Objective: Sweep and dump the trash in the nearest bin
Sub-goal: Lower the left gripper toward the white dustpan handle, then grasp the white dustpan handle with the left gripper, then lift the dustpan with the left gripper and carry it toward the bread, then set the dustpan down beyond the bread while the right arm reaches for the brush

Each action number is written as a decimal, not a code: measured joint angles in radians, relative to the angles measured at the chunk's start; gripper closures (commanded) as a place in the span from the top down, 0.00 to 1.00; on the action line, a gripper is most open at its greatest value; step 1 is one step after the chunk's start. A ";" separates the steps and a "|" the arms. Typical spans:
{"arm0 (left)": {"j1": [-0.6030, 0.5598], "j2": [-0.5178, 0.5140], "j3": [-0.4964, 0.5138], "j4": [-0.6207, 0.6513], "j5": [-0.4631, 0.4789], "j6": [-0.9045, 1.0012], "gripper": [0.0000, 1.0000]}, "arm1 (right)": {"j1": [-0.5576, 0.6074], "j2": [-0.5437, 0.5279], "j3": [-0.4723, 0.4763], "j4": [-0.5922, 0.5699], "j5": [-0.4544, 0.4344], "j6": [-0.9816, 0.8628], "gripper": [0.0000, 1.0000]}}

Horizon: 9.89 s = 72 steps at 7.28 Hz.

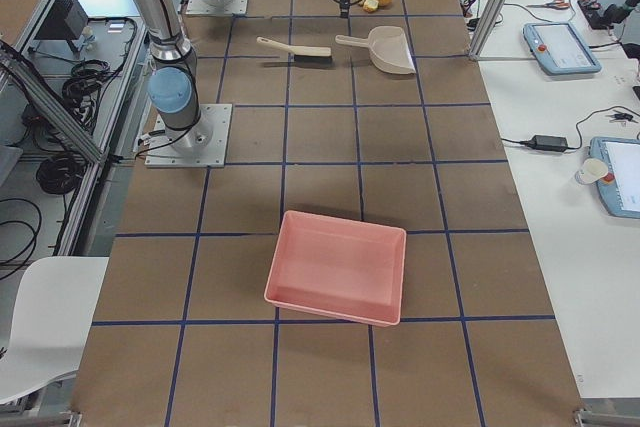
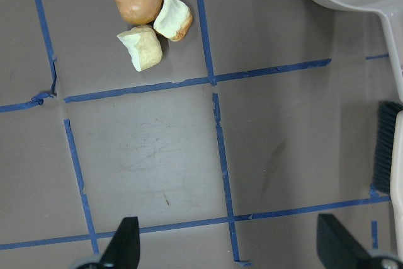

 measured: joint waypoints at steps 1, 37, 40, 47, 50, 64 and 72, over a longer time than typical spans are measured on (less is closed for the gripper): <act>-0.001 0.000 0.000 0.000 -0.001 0.000 1.00 | 0.000 0.002 0.000 0.003 0.000 0.000 1.00; -0.384 -0.450 -0.066 0.531 -0.119 -0.332 0.98 | -0.069 -0.057 0.082 0.025 -0.014 -0.098 1.00; -0.393 -0.454 -0.085 0.557 -0.117 -0.337 0.91 | -0.068 -0.058 0.080 0.023 -0.012 -0.096 1.00; -0.394 -0.450 -0.123 0.601 -0.060 -0.352 0.63 | -0.067 -0.062 0.078 0.019 -0.012 -0.093 1.00; -0.395 -0.450 -0.114 0.598 -0.064 -0.353 0.29 | -0.067 -0.062 0.077 0.019 -0.012 -0.093 1.00; -0.006 -0.179 -0.093 0.376 0.028 0.028 0.00 | -0.054 -0.058 0.086 0.030 0.003 -0.016 1.00; 0.456 -0.192 -0.069 0.366 0.136 0.926 0.00 | 0.358 0.051 0.140 -0.014 0.019 0.482 1.00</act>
